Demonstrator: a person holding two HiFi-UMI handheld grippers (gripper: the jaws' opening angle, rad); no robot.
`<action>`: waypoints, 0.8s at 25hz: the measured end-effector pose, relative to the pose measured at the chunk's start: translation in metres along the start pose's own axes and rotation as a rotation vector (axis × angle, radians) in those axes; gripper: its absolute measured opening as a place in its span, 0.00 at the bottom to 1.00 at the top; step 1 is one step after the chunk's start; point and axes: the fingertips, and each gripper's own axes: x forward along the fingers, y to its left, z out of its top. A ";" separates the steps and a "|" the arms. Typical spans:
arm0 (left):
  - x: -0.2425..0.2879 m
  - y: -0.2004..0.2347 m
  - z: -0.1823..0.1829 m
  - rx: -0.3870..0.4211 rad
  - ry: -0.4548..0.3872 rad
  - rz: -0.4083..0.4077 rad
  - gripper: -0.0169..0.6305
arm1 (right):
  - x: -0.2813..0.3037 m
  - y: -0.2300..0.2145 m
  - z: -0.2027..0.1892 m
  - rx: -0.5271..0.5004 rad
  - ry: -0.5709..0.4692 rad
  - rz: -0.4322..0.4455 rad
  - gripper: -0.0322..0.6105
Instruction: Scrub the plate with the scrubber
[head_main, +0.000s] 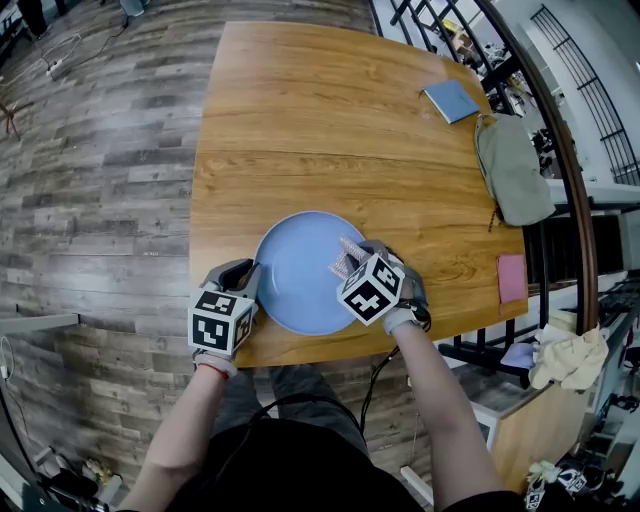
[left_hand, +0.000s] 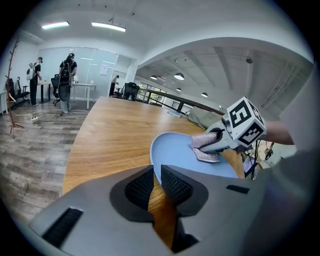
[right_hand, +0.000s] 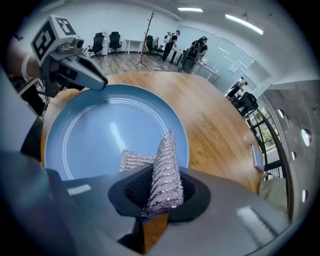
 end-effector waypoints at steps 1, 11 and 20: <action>0.000 0.000 0.000 0.000 0.000 0.000 0.09 | -0.002 0.004 -0.002 -0.019 0.012 0.010 0.14; 0.002 -0.001 0.001 -0.009 -0.005 -0.003 0.09 | -0.016 0.043 -0.010 -0.040 -0.008 0.083 0.14; 0.003 -0.001 0.001 -0.018 -0.008 -0.007 0.09 | -0.021 0.092 0.014 -0.178 -0.089 0.166 0.14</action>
